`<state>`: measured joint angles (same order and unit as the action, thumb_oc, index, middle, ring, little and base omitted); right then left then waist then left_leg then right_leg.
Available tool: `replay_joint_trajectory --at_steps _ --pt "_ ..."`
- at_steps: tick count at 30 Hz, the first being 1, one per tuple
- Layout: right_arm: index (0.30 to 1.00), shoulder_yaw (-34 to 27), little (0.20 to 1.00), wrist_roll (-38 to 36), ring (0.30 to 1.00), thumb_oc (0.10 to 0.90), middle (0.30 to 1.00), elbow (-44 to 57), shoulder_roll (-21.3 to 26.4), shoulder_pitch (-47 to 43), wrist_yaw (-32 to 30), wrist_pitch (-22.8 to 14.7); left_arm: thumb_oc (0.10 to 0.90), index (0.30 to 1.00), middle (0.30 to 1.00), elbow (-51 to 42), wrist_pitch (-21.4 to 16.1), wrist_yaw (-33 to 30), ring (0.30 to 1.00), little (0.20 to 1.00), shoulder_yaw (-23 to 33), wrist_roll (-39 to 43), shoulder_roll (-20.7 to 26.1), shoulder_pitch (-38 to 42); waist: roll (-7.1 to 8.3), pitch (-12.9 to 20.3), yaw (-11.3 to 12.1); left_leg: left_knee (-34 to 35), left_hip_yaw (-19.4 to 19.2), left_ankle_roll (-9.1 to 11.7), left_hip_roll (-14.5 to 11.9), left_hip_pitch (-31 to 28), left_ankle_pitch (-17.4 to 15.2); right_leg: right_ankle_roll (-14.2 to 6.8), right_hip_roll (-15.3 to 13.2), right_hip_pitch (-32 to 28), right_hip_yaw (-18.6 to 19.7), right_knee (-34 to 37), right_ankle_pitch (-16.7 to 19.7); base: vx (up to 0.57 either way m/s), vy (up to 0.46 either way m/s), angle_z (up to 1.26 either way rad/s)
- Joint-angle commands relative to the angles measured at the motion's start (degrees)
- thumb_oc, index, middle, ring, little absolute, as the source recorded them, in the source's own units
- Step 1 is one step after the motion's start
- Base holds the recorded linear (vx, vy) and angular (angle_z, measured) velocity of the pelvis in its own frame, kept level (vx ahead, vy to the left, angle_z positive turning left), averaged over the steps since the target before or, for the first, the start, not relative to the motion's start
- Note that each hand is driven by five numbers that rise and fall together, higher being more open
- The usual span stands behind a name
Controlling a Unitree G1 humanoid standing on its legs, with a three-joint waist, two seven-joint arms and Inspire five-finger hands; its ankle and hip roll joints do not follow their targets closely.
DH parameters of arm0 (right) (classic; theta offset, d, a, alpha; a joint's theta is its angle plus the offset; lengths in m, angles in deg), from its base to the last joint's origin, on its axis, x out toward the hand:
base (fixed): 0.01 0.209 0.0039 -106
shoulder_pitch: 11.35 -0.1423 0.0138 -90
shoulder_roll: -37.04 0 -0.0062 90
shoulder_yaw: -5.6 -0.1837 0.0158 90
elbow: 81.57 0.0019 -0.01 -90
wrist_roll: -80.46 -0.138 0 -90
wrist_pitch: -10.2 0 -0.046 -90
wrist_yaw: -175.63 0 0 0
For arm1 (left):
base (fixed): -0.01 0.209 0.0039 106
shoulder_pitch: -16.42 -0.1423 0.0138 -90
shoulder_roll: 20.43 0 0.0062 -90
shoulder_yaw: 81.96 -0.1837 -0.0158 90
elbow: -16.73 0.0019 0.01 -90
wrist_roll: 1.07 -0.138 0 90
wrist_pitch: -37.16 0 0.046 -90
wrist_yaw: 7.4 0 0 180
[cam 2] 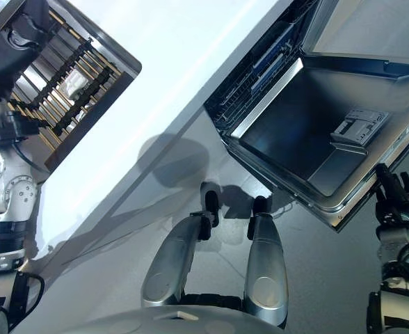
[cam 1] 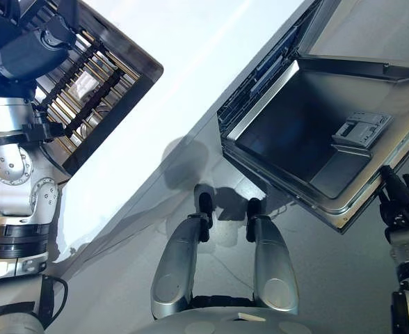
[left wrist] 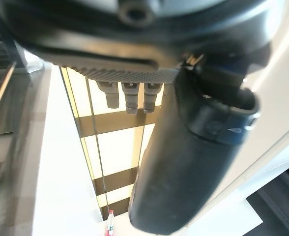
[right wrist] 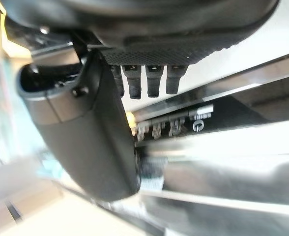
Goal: Pick up plates and place into dishwasher.
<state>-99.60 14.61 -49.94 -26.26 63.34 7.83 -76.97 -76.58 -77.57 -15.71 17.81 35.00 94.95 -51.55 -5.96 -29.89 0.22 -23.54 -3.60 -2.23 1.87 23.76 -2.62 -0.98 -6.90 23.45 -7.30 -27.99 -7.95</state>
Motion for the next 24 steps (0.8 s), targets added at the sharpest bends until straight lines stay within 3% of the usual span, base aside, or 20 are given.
replay_joint_trajectory --at_steps 1,6,8,15,24 --pt "0.9 10.7 0.9 7.7 0.9 0.8 0.9 -1.7 -7.6 -4.0 10.2 9.1 0.8 0.9 0.9 0.9 -3.1 0.6 0.9 0.9 1.2 -0.8 0.2 -0.4 2.4 0.1 4.1 3.1 0.3 -2.4 3.8 -3.0 -4.4 0.0 2.3 -0.3 -2.4 2.0 0.3 -0.02 -0.045 0.07" --pt "0.9 14.2 0.9 12.3 0.9 0.8 0.9 1.7 -6.4 -5.7 17.7 9.3 0.8 0.9 0.9 0.8 -2.8 0.4 0.9 0.9 0.4 -0.6 1.3 0.3 3.41 0.1 4.7 3.7 0.5 -2.2 3.4 -3.4 -4.0 -0.4 2.2 -1.3 -3.2 3.7 1.3 -0.01 -0.032 0.01" --pt "0.9 17.0 0.9 12.0 0.9 0.8 0.9 9.2 -6.2 -6.1 20.9 9.0 0.8 0.9 0.9 0.6 -3.4 0.3 0.9 0.9 0.2 -0.7 1.8 -0.4 4.32 0.1 4.9 3.7 0.7 -2.1 3.3 -3.5 -3.9 -0.5 2.1 -1.9 -3.6 4.4 1.8 -0.01 -0.015 0.0" --pt "0.9 20.7 0.9 2.6 0.9 0.8 0.9 35.7 -7.6 -5.6 21.6 6.8 0.8 0.9 0.9 1.1 -7.3 0.2 0.9 0.9 0.2 -2.9 0.5 -5.1 6.21 0.1 4.5 5.6 0.5 -2.2 3.0 -6.8 -3.6 -1.3 2.3 -5.4 -4.4 7.3 2.7 0.01 0.027 -0.12" --pt "0.9 21.1 0.9 1.4 0.9 0.8 0.9 50.7 -13.3 -8.8 17.8 3.5 0.8 0.9 0.9 2.1 -6.9 0.8 0.9 0.9 -0.4 -3.7 -0.1 -5.7 7.13 0.3 4.6 8.3 0.5 -2.8 3.2 -12.7 -3.4 -2.3 2.6 -11.6 -4.2 11.4 4.1 0.03 0.062 -0.18"
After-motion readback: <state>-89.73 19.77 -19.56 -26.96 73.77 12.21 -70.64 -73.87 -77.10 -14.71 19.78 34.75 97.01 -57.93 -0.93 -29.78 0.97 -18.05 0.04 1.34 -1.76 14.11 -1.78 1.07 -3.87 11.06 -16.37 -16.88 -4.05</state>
